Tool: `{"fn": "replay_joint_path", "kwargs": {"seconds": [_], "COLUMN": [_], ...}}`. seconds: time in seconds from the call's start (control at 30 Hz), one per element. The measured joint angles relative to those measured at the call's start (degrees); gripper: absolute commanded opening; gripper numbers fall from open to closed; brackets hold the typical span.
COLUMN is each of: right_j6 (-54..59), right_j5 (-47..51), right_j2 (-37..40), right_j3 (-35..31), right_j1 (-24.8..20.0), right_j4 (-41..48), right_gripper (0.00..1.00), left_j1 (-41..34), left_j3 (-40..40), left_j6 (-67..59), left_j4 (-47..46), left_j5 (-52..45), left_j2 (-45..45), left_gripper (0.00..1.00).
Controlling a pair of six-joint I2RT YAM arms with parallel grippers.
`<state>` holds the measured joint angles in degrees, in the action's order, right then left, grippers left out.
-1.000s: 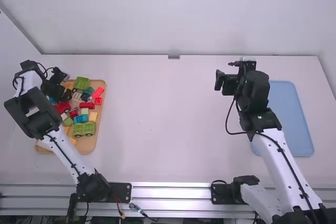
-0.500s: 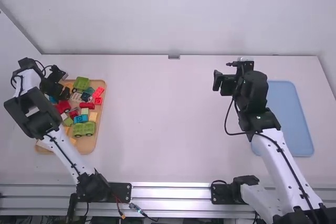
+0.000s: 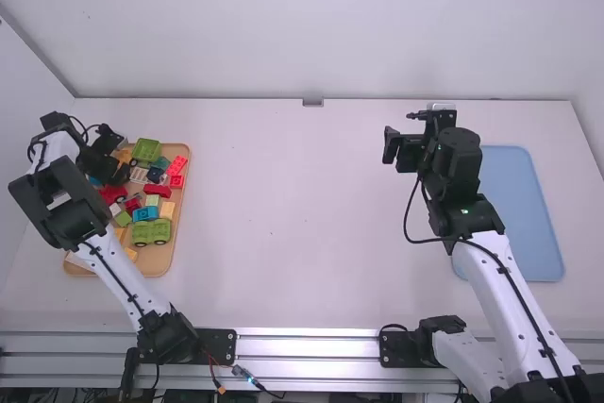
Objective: Assemble lego blocks to make yellow taxi
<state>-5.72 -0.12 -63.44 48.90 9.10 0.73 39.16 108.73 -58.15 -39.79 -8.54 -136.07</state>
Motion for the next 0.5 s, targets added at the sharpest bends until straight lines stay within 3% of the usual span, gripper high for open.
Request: {"fn": "replay_joint_path", "kwargs": {"seconds": [0.27, 0.5], "right_j6": [0.0, -0.1], "right_j5": [-0.2, -0.1], "right_j2": [0.0, 0.0], "right_j3": [0.0, 0.0], "right_j1": [0.0, 0.0], "right_j4": [0.0, -0.1], "right_gripper": [0.99, 0.99], "left_j1": [0.0, 0.0], "left_j3": [-0.6, -0.8], "left_j6": [-1.5, -1.5], "left_j4": [0.2, 0.0], "left_j5": [-2.4, -2.8], "left_j2": [0.0, 0.0], "left_gripper": [0.99, 0.76]}}
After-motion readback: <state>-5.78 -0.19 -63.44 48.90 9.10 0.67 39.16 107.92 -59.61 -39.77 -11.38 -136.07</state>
